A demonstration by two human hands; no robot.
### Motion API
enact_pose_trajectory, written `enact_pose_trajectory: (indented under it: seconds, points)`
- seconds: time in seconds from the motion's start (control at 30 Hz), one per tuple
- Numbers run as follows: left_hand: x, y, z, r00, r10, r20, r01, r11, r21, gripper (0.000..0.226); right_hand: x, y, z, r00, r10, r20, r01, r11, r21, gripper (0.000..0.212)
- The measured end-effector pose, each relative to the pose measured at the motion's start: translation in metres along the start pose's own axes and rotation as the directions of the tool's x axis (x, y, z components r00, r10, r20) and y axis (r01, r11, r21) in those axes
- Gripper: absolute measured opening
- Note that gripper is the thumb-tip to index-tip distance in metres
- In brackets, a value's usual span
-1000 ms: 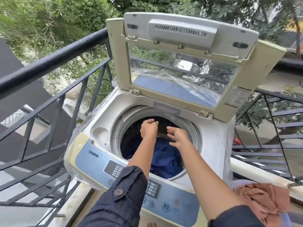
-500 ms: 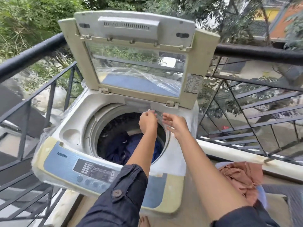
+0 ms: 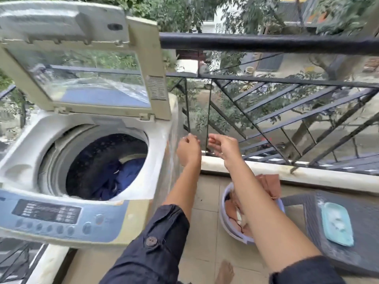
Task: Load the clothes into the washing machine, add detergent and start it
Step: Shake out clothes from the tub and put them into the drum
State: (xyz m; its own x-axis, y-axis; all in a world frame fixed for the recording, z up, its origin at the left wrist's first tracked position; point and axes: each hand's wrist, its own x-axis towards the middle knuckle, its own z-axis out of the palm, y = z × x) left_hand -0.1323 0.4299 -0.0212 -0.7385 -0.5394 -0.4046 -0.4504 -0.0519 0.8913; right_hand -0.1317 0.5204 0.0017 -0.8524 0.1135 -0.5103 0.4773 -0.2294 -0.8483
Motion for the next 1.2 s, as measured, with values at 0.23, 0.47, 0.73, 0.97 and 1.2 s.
enact_pose_trajectory:
  seconds: [0.23, 0.47, 0.73, 0.97, 1.2]
  points:
    - [-0.037, -0.045, 0.098, 0.991, -0.023, 0.134, 0.011, 0.996, 0.093, 0.035, 0.018, 0.002, -0.111, 0.992, 0.053, -0.118, -0.044, 0.996, 0.076, 0.015]
    - [-0.07, -0.083, 0.175, 0.963, -0.054, 0.262, -0.019, 0.964, 0.265, 0.033, 0.05, 0.027, -0.207, 0.952, 0.107, -0.288, -0.068, 0.987, 0.142, 0.024]
    - [-0.037, -0.189, 0.237, 0.923, -0.261, 0.281, 0.103, 0.875, 0.474, 0.037, 0.12, 0.124, -0.291, 0.868, 0.245, -0.433, -0.15, 0.959, 0.241, 0.012]
    - [0.033, -0.329, 0.287, 0.888, -0.34, 0.311, 0.133, 0.835, 0.534, 0.073, 0.206, 0.277, -0.341, 0.827, 0.314, -0.466, -0.231, 0.946, 0.227, 0.018]
    - [0.094, -0.463, 0.32, 0.824, -0.433, 0.366, 0.194, 0.822, 0.535, 0.11, 0.309, 0.489, -0.412, 0.829, 0.271, -0.489, -0.263, 0.961, 0.085, 0.086]
